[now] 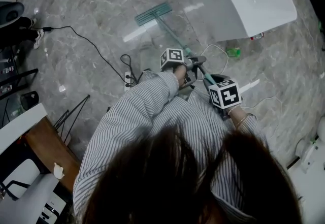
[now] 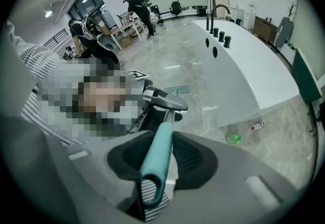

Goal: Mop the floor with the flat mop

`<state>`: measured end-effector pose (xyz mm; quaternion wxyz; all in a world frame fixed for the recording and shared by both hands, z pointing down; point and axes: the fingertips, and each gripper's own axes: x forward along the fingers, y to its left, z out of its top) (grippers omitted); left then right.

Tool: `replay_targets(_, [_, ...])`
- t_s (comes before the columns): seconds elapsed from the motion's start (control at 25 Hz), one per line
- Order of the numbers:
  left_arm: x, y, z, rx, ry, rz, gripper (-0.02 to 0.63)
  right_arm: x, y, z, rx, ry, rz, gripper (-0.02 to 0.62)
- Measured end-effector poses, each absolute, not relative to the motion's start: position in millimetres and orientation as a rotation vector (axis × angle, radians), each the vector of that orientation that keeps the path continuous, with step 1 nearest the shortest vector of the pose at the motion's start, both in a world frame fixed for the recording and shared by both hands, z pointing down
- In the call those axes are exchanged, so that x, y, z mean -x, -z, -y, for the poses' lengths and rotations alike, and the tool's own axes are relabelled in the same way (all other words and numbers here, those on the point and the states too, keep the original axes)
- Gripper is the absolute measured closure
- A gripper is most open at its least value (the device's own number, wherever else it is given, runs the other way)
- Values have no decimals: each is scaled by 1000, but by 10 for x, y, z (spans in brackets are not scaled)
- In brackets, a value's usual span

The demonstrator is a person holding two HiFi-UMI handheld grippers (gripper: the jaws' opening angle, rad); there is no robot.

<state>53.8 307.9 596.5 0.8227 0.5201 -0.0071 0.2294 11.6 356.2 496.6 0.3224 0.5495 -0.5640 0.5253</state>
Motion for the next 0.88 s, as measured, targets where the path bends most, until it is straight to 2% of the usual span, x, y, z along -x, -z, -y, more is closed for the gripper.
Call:
replay_targets(0.28, [-517, -6090, -1728, -1103, -492, 23, 443, -65, -5124, -2221, -1426, -1416, 1454, 475])
replay_targets(0.88, [-517, -6454, 1982, -1171, -385, 135, 454, -44, -5515, 1395, -1578, -1501, 1431, 472])
